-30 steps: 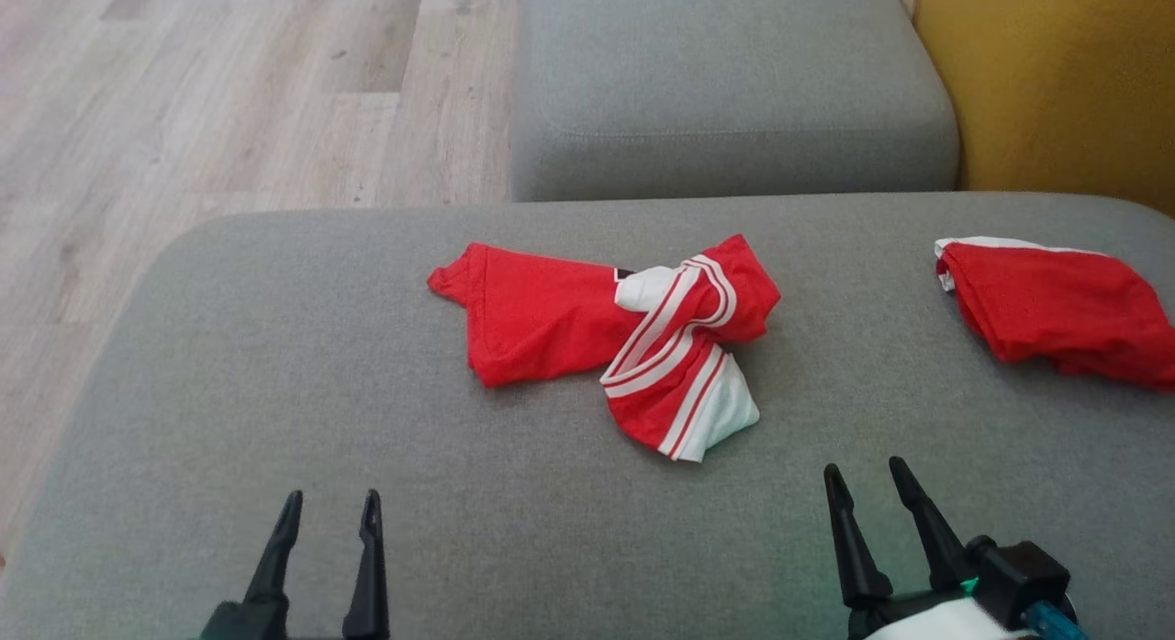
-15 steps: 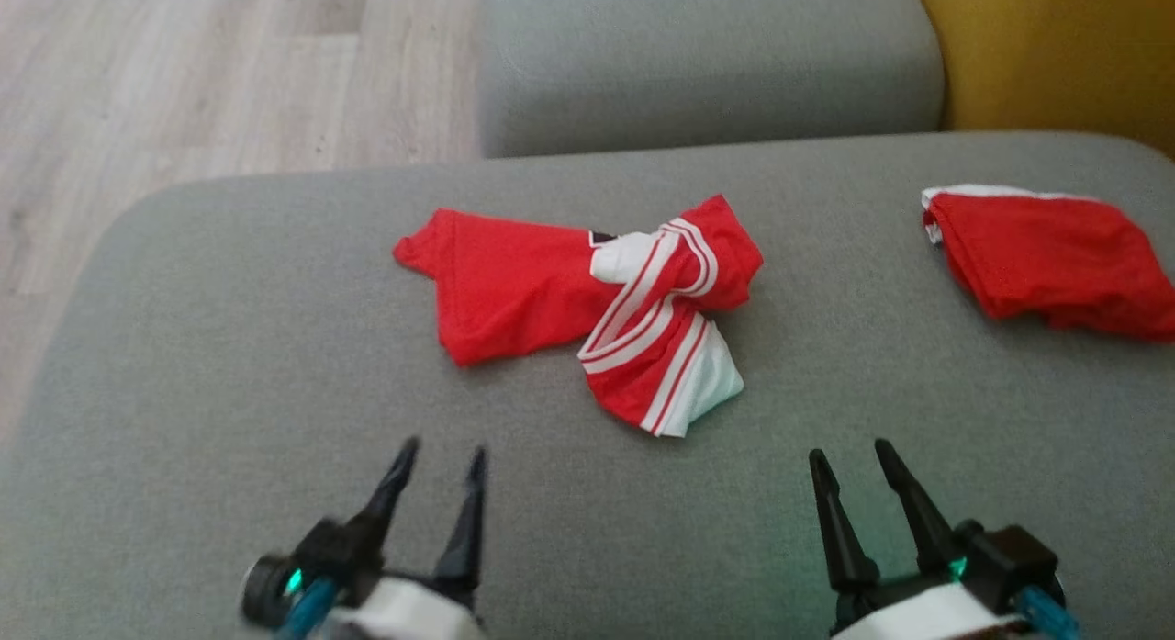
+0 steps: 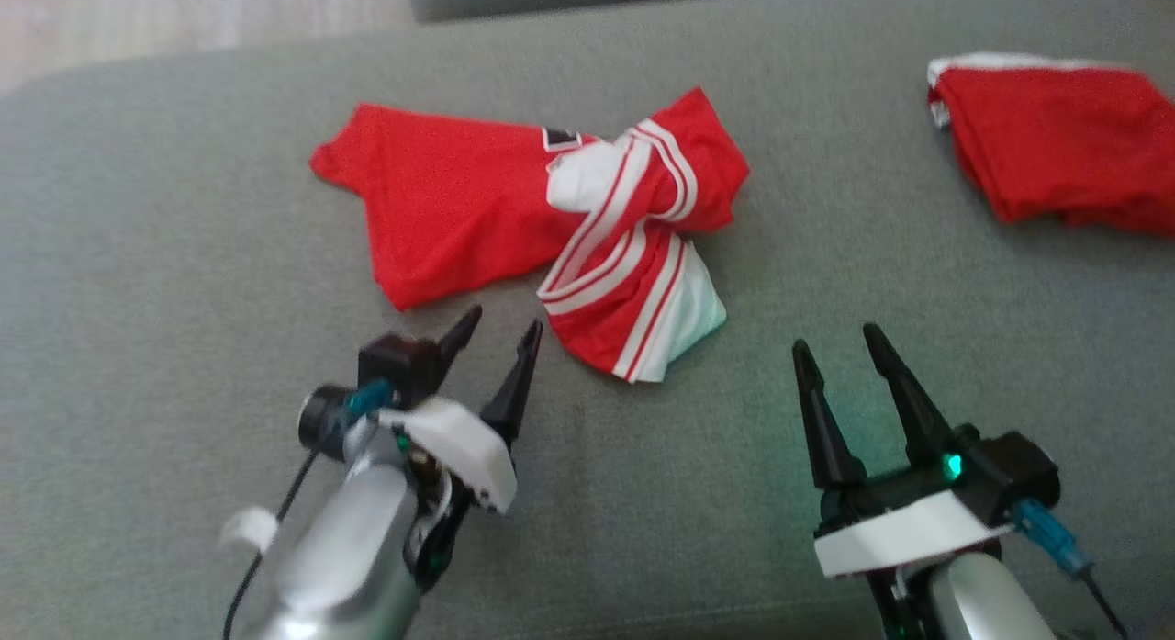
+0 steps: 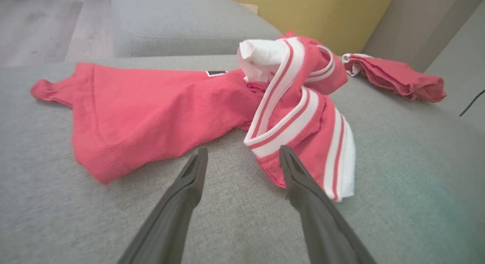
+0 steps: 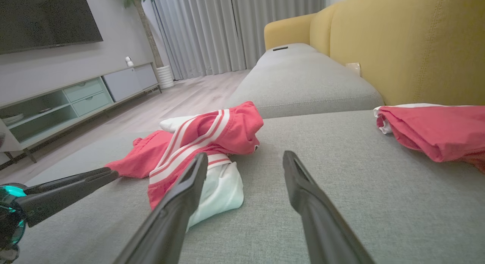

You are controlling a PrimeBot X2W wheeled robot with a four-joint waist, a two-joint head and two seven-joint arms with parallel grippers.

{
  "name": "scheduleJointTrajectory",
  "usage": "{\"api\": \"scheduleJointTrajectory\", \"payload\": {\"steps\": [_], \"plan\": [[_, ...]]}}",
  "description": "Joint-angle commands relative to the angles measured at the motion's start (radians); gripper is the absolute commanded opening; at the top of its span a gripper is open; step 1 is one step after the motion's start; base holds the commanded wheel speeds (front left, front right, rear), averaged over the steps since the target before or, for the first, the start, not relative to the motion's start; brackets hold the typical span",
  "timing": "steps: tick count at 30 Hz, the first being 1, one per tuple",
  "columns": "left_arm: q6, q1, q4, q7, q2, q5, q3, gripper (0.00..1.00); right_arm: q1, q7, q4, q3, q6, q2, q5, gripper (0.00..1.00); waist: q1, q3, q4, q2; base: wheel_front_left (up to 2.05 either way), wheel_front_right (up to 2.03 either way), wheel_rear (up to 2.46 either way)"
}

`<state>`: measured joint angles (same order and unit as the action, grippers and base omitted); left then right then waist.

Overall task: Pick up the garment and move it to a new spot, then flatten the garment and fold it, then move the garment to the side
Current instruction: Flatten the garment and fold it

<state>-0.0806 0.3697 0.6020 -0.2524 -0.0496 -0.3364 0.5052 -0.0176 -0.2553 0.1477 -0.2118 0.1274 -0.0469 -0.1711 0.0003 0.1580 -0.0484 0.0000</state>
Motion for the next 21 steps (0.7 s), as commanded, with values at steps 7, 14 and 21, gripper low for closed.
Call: {"api": "scheduleJointTrajectory", "payload": {"steps": [7,14,21], "plan": [[-0.033,0.165,0.157,-0.009,-0.001,-0.084,0.049,1.0,-0.064,-0.006,-0.041,-0.021,0.003,-0.003,0.009,1.0,-0.0003,0.087,-0.053,0.0,0.0,0.0,0.0],[-0.048,0.21,0.199,-0.009,-0.001,-0.144,0.116,1.0,-0.074,-0.006,-0.038,-0.028,0.003,-0.003,0.006,1.0,-0.0003,0.092,-0.071,0.0,0.0,0.0,0.0],[-0.05,0.223,0.114,-0.009,-0.019,-0.163,0.177,0.0,-0.079,-0.006,-0.036,-0.033,0.003,-0.003,0.007,1.0,-0.0003,0.081,-0.092,0.0,0.0,0.0,0.0]]}}
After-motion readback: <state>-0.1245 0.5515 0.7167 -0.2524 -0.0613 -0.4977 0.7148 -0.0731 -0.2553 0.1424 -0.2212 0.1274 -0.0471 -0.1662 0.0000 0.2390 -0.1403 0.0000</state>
